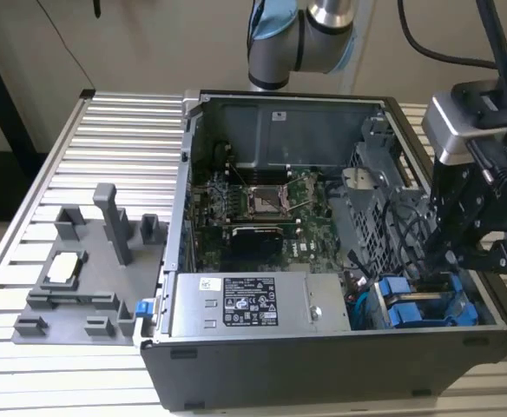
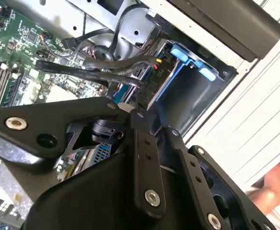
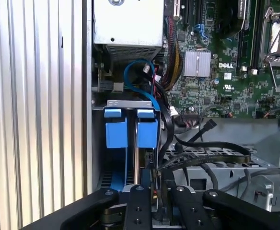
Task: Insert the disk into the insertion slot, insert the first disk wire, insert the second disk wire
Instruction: 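Insert the second disk wire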
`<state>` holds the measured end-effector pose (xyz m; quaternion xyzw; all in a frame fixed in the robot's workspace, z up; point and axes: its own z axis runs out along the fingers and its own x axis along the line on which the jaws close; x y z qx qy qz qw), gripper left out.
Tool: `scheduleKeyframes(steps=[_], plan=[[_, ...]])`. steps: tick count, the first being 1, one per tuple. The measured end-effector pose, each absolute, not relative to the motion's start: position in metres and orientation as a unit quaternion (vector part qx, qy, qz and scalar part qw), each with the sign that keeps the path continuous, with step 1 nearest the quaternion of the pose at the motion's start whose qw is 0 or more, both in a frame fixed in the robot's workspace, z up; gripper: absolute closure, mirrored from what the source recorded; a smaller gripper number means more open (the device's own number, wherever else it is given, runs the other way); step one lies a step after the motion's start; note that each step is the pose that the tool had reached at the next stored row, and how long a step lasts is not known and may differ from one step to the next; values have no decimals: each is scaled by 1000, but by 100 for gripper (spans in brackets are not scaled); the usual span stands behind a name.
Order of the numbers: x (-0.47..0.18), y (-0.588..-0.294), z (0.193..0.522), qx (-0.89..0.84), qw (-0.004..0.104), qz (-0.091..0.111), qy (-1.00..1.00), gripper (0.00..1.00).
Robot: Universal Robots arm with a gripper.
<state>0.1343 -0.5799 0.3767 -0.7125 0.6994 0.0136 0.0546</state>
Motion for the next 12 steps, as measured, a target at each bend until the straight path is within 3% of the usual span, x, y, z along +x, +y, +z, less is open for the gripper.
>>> scheduleKeyframes(steps=[12], plan=[[134, -580, 385, -713, 55, 14, 699, 76]])
